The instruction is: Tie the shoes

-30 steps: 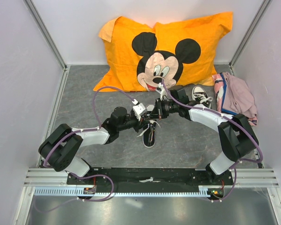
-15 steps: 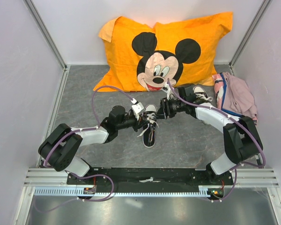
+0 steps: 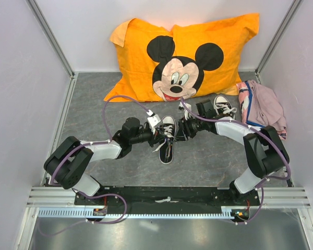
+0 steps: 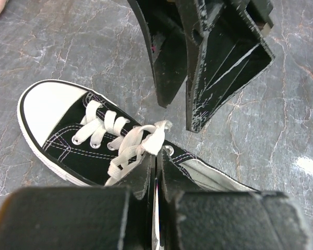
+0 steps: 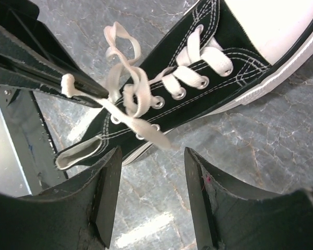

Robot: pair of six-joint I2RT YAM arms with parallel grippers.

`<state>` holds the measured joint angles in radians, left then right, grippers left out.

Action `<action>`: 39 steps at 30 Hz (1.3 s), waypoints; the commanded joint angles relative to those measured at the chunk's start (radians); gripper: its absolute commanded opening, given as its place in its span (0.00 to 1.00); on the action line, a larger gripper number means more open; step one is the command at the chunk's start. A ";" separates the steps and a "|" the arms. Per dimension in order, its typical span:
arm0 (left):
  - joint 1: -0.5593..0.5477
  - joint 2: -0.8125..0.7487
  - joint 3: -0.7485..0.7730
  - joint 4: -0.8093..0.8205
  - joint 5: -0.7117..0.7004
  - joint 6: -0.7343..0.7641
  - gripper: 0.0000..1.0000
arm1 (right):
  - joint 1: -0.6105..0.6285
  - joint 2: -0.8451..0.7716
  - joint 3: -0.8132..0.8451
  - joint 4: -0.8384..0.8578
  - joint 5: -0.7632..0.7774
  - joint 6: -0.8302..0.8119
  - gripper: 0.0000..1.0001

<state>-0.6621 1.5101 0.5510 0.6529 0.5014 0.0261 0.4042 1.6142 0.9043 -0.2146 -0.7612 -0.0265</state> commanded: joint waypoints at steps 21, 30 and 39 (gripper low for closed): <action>0.033 0.033 0.061 0.039 0.022 -0.052 0.02 | 0.053 -0.059 -0.008 0.029 -0.044 -0.107 0.00; 0.062 0.022 0.058 0.019 0.065 -0.060 0.02 | 0.189 -0.059 0.024 -0.029 -0.049 -0.098 0.00; 0.078 0.022 0.056 -0.032 0.163 0.031 0.02 | 0.139 -0.034 0.151 -0.159 -0.072 -0.116 0.63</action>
<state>-0.5884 1.5402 0.5789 0.6247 0.6071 0.0017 0.5919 1.5875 0.9668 -0.3134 -0.7937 -0.1143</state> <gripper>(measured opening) 0.026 0.601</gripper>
